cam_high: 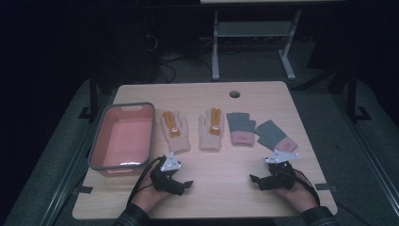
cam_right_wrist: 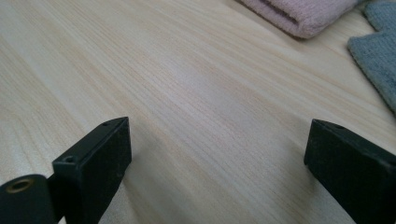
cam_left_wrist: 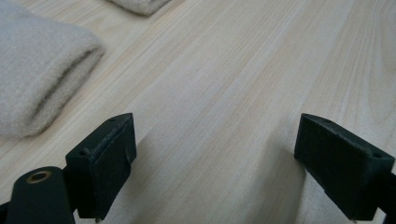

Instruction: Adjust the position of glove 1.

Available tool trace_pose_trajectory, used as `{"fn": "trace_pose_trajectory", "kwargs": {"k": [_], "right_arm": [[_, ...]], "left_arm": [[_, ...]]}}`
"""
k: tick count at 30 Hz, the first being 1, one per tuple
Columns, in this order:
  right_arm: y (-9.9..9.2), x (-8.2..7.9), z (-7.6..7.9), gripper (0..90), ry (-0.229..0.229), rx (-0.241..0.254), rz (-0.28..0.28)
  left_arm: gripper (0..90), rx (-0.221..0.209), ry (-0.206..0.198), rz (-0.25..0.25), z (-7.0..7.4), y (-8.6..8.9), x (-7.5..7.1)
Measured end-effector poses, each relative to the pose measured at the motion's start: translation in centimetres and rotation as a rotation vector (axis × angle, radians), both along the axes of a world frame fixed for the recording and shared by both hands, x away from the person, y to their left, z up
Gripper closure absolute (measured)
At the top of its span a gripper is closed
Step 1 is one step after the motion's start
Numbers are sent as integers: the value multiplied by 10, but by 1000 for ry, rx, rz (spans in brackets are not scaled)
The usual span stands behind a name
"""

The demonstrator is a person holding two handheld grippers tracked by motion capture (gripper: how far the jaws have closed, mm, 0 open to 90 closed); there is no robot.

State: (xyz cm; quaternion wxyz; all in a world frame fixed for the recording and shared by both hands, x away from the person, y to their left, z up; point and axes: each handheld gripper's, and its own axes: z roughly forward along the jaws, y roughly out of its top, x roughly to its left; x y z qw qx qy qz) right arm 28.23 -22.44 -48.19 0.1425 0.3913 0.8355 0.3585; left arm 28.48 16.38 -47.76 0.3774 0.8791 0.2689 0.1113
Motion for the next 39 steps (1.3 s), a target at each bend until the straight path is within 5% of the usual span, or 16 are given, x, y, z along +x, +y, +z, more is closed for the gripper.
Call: {"fn": "trace_pose_trajectory", "kwargs": {"k": [12, 16, 17, 19, 20, 24, 27, 29, 39], "right_arm": [[0, 0, 0, 67, -2, 1, 0], [0, 0, 0, 67, -2, 1, 0], [0, 0, 0, 67, -3, 2, 0], [0, 0, 0, 67, -2, 2, 0], [0, 0, 0, 67, -2, 2, -1], [0, 0, 0, 67, -3, 1, 0], [0, 0, 0, 67, -3, 2, -4], [0, 0, 0, 67, -2, 3, -5], [0, -1, 0, 65, -3, 0, -14]], "left_arm": [[142, 24, 17, 36, 3, -3, 0], [249, -7, 52, 63, 10, -1, 4], [320, -56, 70, 79, 15, 2, 5], [355, -77, 79, 87, 17, 3, 7], [448, -107, 88, 94, 21, 2, 8], [589, -105, 92, 97, 25, -1, 11], [753, -121, 80, 105, 30, -7, 18], [875, -95, 58, 98, 36, -14, 25], [896, -85, 45, 94, 41, -41, 55]]}}
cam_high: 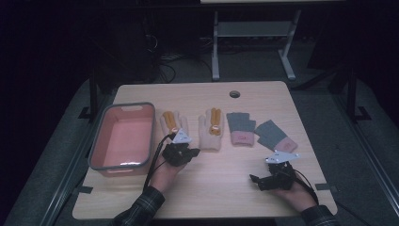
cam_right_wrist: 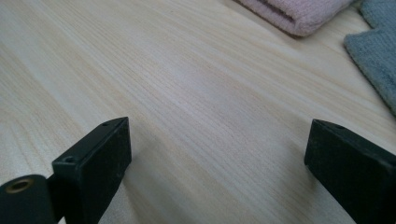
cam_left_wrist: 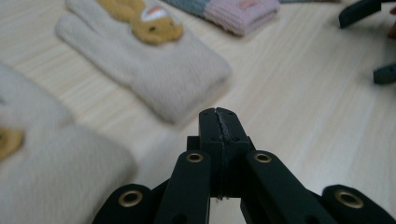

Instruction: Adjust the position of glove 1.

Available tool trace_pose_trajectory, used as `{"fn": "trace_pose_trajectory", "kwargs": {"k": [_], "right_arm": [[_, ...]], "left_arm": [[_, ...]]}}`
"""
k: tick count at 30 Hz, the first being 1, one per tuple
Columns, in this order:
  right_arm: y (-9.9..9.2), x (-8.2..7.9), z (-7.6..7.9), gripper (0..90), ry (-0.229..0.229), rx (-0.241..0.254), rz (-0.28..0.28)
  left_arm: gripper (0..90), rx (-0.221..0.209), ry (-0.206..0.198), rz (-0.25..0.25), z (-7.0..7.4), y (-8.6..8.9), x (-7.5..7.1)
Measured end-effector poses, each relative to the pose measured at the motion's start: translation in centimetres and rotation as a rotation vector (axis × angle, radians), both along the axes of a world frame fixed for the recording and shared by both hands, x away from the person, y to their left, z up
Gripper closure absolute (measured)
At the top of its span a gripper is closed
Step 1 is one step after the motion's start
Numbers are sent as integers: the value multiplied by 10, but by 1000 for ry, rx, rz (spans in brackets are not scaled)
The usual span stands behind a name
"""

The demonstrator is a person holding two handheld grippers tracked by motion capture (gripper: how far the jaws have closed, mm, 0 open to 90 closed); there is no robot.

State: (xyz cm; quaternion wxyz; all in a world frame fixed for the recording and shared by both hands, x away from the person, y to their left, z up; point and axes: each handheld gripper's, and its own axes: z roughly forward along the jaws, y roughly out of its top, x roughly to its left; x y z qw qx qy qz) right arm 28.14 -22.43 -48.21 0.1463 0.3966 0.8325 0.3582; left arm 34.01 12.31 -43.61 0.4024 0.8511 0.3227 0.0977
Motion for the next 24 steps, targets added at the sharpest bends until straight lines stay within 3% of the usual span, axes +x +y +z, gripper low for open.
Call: {"fn": "trace_pose_trajectory", "kwargs": {"k": [12, 17, 24], "right_arm": [[2, 1, 0, 23, 12, -5, -9], [2, 1, 0, 23, 12, -6, -9], [1, -1, 0, 23, 10, -6, -23]], "left_arm": [[896, 20, -4, 8, -8, -26, 41], [896, 36, -3, 4, -10, -36, 52], [897, 83, 52, -18, -22, -50, 67]]}}
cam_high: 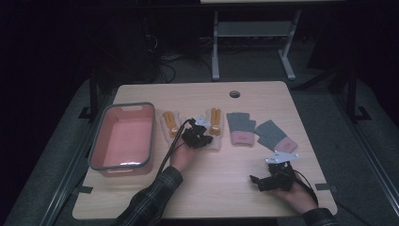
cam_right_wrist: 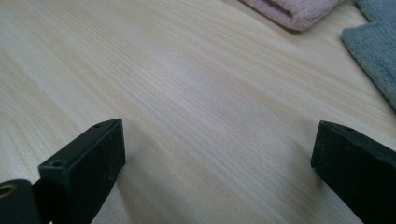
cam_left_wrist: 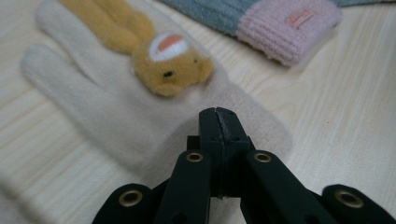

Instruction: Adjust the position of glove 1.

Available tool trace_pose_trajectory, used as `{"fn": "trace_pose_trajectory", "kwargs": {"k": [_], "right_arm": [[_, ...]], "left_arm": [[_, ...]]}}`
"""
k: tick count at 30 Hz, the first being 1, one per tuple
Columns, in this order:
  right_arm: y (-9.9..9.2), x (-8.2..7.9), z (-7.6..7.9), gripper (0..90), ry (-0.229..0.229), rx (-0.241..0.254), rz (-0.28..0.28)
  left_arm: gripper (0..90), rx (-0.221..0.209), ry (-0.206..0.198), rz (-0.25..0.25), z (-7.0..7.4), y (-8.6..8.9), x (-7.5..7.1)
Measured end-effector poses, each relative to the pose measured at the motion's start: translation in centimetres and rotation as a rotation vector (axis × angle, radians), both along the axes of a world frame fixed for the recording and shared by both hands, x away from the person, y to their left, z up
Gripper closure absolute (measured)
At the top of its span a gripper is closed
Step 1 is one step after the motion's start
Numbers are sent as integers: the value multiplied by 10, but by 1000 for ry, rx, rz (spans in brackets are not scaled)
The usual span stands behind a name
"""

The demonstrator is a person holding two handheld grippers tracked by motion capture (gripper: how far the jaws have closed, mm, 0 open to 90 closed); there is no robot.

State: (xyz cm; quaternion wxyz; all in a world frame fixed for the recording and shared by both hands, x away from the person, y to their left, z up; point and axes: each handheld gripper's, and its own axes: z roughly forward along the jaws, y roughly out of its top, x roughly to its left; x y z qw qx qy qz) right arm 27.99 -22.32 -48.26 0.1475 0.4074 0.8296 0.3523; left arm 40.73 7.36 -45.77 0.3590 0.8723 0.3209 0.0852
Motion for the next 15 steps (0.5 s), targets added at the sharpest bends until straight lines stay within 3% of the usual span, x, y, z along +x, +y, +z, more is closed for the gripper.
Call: {"fn": "trace_pose_trajectory", "kwargs": {"k": [10, 15], "right_arm": [[-1, -2, 0, 23, 1, 0, 2], [-1, -2, 0, 23, 0, 0, 2]], "left_arm": [[897, 11, 14, -20, 1, 0, -7], [897, -15, 41, -37, 0, 4, -17]]}}
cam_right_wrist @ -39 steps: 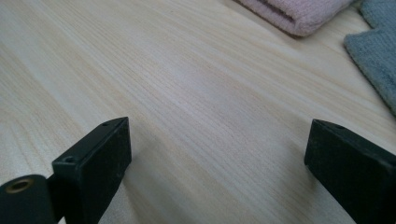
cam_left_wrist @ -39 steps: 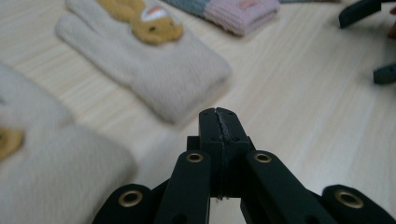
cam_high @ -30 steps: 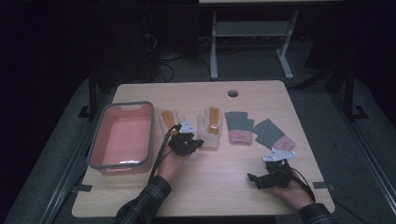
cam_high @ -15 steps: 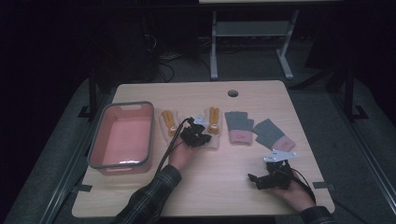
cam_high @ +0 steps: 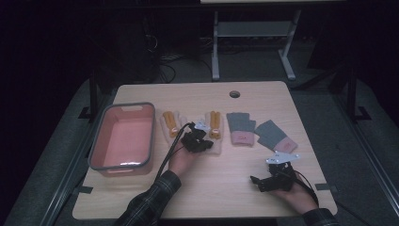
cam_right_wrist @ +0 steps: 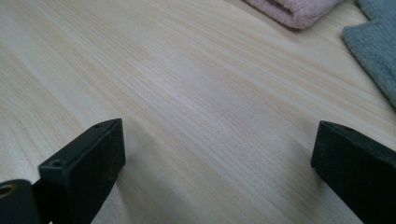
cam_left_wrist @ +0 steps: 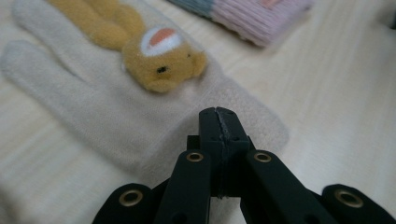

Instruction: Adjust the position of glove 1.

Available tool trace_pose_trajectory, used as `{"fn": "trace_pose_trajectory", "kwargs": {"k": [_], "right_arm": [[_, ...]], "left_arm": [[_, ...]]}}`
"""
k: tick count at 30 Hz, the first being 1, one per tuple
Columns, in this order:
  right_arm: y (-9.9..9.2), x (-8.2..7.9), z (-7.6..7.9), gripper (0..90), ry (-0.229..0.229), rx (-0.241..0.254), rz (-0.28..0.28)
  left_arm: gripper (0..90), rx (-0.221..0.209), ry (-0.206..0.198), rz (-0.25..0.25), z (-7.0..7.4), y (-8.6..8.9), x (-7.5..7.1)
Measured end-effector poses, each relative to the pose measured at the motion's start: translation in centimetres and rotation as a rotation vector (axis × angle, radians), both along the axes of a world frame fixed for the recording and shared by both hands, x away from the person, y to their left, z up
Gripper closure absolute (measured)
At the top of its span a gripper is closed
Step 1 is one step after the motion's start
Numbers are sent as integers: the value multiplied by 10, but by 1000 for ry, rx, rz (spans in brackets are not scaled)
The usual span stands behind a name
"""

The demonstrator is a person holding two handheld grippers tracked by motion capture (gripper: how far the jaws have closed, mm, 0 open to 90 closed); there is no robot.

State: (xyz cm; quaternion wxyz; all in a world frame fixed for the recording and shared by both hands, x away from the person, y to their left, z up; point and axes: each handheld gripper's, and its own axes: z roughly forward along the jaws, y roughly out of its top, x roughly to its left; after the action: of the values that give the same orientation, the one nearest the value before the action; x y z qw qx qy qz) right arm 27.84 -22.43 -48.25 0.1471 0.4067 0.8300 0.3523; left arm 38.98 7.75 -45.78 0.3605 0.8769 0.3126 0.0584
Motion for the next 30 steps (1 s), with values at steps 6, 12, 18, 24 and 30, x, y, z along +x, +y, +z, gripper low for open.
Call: {"fn": "trace_pose_trajectory", "kwargs": {"k": [6, 12, 18, 24, 30], "right_arm": [[0, 0, 0, 23, 0, 0, 1], [-1, -1, 0, 23, -1, -1, 3], [-1, -1, 0, 23, -1, -1, 3], [-1, -1, 0, 23, 1, -1, 2], [-1, -1, 0, 23, 2, -2, 2]], "left_arm": [[897, -19, 23, -28, 0, 6, -21], [897, -15, 43, -74, 2, 10, -39], [897, -16, 54, -104, 3, 17, -58], [896, 4, 63, -146, 5, 28, -81], [896, -22, 32, -137, 14, 36, -85]]}}
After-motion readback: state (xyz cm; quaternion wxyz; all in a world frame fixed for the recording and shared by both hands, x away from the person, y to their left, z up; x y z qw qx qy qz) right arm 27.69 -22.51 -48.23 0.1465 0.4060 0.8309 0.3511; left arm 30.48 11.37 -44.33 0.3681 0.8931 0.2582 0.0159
